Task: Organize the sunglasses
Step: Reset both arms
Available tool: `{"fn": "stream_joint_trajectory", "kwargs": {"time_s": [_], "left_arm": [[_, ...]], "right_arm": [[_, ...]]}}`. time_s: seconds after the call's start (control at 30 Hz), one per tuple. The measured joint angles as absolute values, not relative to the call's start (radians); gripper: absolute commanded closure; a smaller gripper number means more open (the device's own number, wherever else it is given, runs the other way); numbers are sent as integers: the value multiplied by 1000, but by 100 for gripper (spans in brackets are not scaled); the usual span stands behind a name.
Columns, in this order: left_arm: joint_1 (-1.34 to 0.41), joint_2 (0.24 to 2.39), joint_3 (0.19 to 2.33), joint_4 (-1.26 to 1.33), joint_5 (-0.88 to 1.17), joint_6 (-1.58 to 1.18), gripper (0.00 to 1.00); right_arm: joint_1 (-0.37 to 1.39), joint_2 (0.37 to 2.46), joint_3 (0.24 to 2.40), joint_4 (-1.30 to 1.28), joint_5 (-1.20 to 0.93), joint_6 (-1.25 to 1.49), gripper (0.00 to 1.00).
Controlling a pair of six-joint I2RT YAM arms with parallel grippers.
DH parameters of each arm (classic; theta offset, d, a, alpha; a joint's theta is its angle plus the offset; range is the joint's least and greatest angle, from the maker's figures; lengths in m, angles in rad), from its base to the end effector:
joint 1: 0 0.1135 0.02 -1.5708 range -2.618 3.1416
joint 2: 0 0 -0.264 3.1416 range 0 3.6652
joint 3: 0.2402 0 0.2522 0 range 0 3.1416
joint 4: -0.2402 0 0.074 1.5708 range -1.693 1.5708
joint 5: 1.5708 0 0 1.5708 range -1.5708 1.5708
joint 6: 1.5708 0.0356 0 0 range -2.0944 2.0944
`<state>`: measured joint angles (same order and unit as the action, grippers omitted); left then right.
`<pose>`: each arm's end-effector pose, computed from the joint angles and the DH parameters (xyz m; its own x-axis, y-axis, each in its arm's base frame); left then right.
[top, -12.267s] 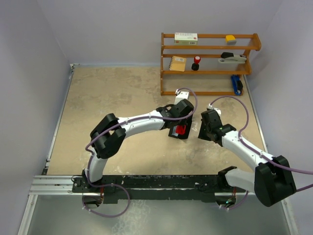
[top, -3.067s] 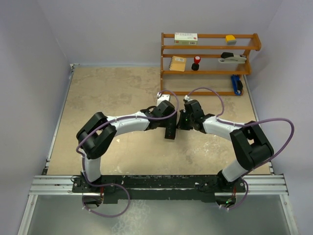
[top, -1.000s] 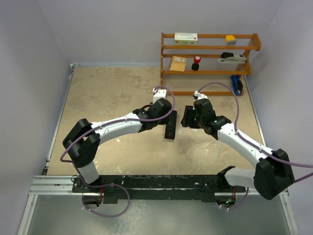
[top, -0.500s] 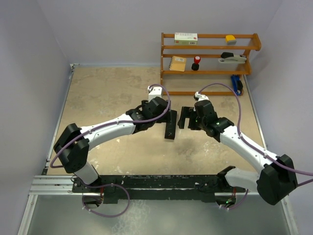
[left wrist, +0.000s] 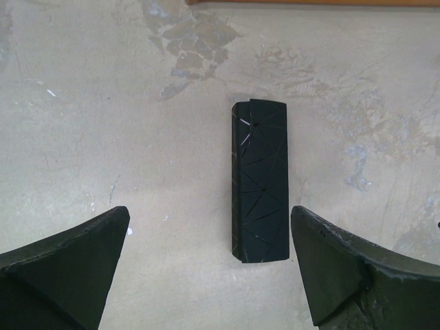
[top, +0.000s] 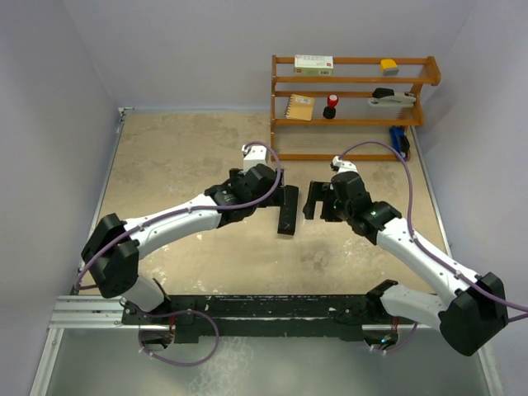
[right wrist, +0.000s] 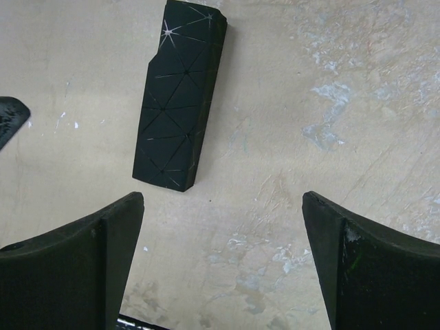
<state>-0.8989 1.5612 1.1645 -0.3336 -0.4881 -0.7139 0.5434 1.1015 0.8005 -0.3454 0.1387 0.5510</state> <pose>0.2279 -0.2597 0.2678 -0.6241 -0.1444 -0.7679 0.0862 0.9640 -0.2514 0.2076 0.1196 0.2678 -0.6579 0.2084 -0.7237 -0.0859 0.9339 0.3470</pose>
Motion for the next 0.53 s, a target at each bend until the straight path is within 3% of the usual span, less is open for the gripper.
{"fn": "stream_joint_trajectory", "kwargs": {"time_s": [0.53], "left_arm": [[-899,1499,1156,-350,-532,-693,1]], "right_arm": [[545,1085,801,-362,148,567,1]]}}
